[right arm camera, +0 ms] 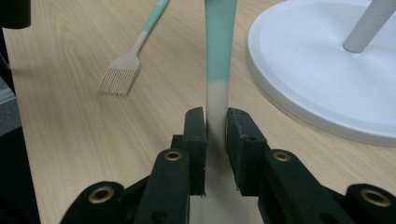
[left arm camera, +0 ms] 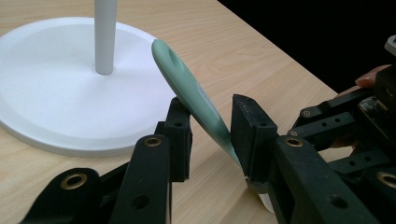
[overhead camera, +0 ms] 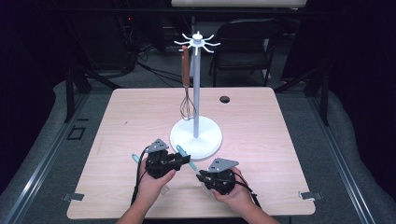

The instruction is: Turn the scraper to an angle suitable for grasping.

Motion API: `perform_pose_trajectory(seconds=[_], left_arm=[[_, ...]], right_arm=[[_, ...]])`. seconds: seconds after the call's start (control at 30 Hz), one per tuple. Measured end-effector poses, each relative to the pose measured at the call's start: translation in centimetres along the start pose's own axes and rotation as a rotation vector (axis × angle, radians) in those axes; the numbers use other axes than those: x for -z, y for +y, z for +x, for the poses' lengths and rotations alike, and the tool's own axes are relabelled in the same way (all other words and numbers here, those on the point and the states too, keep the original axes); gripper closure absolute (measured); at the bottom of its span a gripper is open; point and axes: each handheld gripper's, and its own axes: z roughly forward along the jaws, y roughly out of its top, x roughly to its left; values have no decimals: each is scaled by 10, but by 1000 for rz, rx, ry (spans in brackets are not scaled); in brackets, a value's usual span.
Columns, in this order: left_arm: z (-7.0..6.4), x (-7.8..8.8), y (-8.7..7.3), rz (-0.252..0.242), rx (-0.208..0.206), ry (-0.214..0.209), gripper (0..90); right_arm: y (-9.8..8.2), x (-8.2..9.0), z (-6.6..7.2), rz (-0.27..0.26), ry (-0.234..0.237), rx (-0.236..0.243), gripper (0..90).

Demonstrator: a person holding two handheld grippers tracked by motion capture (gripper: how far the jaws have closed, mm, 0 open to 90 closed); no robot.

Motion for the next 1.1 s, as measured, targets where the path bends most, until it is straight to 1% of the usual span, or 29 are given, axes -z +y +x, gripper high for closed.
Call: perform_pose_trajectory(seconds=[0.03,0.2,0.37,0.5,0.53,0.6,0.67,0.73,0.8,0.93,1.03,1.07,1.1], left_arm=[[0,1,1,-1,0,2,687],[-3,3,4,-10,-3,-2,687],[-11,8,14,-34,-33,-2,692],[-17,12,25,-56,-54,-3,710],[-20,13,28,-57,-64,-4,716],[-26,13,33,-51,-101,7,720],[-31,13,35,-42,-144,33,724],[-34,11,33,-38,-160,33,734],[-34,9,32,-42,-161,38,730],[-31,5,27,-36,-137,25,723],[-29,2,23,-22,-133,7,726],[-28,0,20,-22,-117,-2,729],[-28,0,19,-14,-112,-3,733]], right_arm=[[0,0,0,-4,-2,1,793],[2,1,-2,-19,12,-23,808],[7,3,-2,-35,15,-24,811],[14,5,-4,-72,21,-35,813],[16,5,-4,-80,21,-34,813],[18,4,-4,-101,20,-37,815],[19,2,-4,-109,18,-43,815],[19,0,-4,-110,19,-44,823],[18,-1,-5,-108,14,-44,824],[18,0,-6,-110,24,-55,831],[17,1,-6,-110,28,-56,837],[17,1,-6,-111,30,-58,838],[16,1,-6,-115,29,-64,839]])
